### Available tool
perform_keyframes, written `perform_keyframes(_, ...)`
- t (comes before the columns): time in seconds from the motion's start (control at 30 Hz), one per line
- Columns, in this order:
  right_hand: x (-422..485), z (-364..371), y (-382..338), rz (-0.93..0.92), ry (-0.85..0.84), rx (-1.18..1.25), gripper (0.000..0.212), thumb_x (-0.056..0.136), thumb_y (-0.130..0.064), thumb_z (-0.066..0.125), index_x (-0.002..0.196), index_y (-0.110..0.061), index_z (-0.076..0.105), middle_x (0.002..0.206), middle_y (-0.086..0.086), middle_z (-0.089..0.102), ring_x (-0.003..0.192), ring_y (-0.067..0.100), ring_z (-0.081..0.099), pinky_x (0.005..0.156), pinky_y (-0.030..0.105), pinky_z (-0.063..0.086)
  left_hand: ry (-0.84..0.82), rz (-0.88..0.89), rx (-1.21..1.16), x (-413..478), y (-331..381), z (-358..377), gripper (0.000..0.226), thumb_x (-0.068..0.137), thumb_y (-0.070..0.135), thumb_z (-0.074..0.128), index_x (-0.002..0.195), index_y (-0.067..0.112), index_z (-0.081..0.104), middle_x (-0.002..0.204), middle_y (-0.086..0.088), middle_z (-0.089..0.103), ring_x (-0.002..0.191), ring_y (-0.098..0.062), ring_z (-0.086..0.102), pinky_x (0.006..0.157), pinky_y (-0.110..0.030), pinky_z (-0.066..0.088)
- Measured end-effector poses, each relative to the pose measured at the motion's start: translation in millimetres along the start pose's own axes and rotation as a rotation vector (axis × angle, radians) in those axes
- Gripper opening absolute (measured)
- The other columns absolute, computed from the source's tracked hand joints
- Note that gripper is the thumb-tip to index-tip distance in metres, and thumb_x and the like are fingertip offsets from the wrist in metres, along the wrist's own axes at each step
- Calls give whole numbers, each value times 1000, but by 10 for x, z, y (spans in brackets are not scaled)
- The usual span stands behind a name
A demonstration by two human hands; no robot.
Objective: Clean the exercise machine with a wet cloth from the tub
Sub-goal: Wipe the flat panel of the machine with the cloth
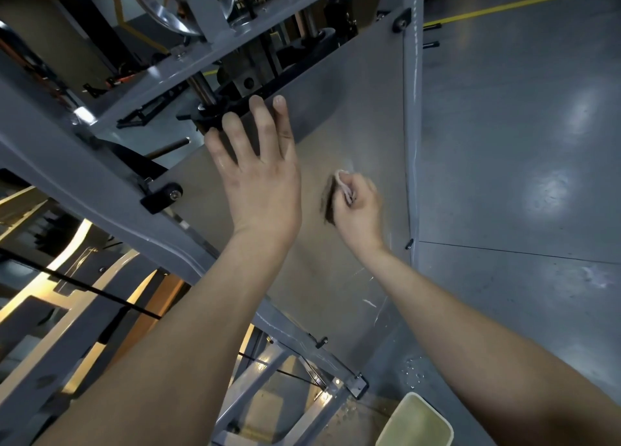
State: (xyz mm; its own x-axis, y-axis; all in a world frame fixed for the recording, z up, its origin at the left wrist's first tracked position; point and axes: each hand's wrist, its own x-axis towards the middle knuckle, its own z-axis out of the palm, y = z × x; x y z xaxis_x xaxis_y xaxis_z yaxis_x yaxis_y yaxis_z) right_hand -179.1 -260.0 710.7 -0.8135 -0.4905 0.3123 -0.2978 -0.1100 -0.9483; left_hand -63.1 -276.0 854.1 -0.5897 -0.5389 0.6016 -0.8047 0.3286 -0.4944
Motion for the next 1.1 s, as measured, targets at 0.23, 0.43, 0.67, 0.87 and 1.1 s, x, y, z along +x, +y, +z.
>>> perform_keyframes(0.23,-30,6,16,145,25,-8,16,91,-22,51,75,-22,51,76,5,61,76,32,58,73,46,52,-3,4,5,-2,-3,-5,110,83,37,80,162,4,11,158,-26,24,136,-54,35,114,-68,26)
perform_keyframes(0.43,81,-1,154,237,63,-54,14,86,-34,46,73,-30,47,72,3,64,71,30,63,68,52,56,3,1,9,5,-14,0,111,82,38,81,162,5,12,157,-25,24,136,-53,36,114,-67,27)
perform_keyframes(0.67,-37,-6,82,68,-23,-63,10,86,-22,50,78,-27,52,84,11,64,79,31,60,75,42,52,5,-2,13,11,-21,17,113,80,37,84,162,5,14,157,-25,27,135,-52,38,114,-67,28)
perform_keyframes(0.87,-311,4,55,-192,-169,-46,16,86,-17,51,93,-17,65,90,5,58,83,21,56,77,29,46,3,-3,19,3,-7,4,114,79,38,83,162,5,12,158,-25,24,137,-52,36,115,-67,25)
perform_keyframes(1.1,-104,-17,64,-21,-37,-66,13,85,-13,51,86,-18,62,89,8,67,83,25,59,76,34,48,7,-5,5,4,-1,1,111,81,35,83,162,5,13,158,-25,25,136,-53,36,114,-68,25)
